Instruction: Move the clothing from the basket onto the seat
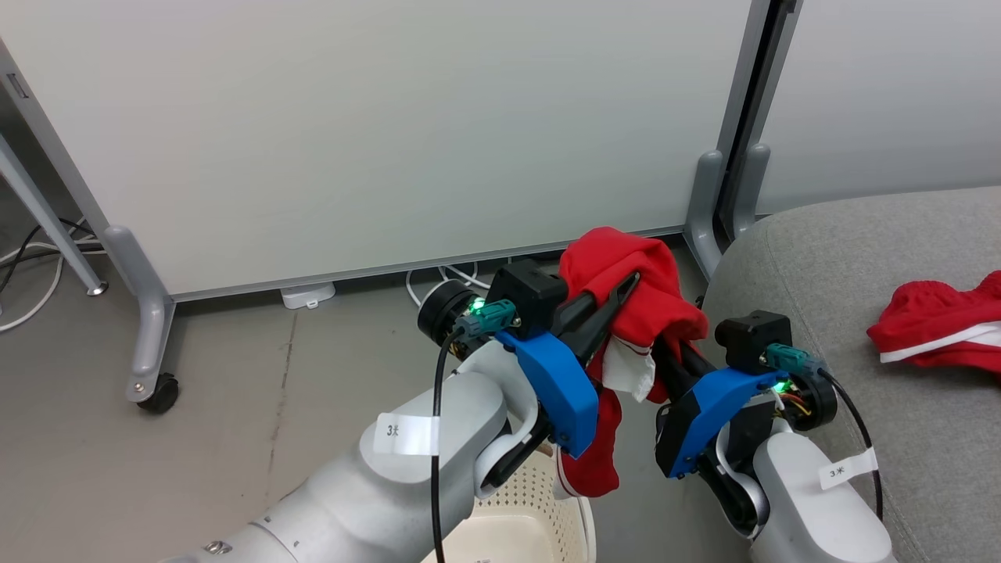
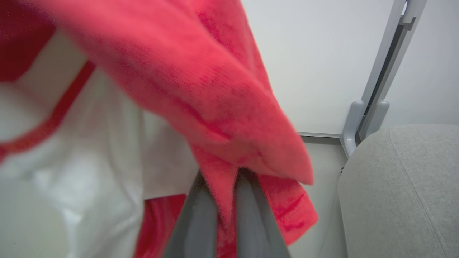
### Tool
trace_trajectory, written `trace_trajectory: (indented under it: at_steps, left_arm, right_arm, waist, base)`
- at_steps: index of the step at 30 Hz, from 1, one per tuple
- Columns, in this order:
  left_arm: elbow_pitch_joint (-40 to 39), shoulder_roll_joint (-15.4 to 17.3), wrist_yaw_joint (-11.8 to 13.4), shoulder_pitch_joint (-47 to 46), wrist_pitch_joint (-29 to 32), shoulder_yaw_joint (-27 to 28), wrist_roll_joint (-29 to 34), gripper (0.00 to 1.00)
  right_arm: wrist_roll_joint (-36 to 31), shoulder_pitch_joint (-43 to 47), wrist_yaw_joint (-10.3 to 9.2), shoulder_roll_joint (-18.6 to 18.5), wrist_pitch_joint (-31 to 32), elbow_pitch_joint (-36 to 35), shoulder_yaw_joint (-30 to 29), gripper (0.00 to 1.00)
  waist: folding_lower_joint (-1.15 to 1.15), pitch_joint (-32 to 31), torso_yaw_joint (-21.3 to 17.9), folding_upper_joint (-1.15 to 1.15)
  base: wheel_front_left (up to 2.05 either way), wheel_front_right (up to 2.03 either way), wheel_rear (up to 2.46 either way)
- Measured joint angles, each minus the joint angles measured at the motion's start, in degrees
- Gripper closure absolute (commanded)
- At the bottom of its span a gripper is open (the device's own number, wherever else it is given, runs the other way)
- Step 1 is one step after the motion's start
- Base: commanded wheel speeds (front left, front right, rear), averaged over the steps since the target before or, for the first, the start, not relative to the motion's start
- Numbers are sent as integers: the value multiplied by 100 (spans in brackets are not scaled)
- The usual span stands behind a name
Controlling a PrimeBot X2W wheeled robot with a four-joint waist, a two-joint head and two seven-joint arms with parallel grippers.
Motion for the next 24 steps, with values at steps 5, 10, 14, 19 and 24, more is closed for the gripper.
trace_trajectory:
  at_steps: [5, 10, 14, 19, 24]
  left_arm:
    - [44, 0, -14, 21, 0, -35, -42, 0]
    - [55, 0, -14, 40, 0, -43, -48, 0]
    - [24, 0, -13, 184, -1, 45, 47, 0]
    - [-23, 0, -23, 608, -4, 361, 419, 0]
    - [-199, 34, -69, 1094, -5, 909, 959, 0]
  right_arm:
    - [18, -31, 0, 0, -43, 40, -19, 100]
    - [33, -43, 0, 0, -74, 59, -23, 100]
    - [42, -51, 0, 0, -102, 66, -62, 100]
    - [36, -54, 0, 0, -132, 49, -159, 100]
    - [-20, -53, 0, 1, -147, -10, -294, 100]
  waist:
    - [0, -2, 4, 0]
    - [0, 9, 9, 0]
    - [0, 25, 12, 0]
    - [0, 54, 36, 0]
    - [0, 86, 78, 0]
  base:
    - [0, 0, 0]
    - [0, 0, 0]
    - [0, 0, 0]
    - [0, 0, 0]
    - [0, 0, 0]
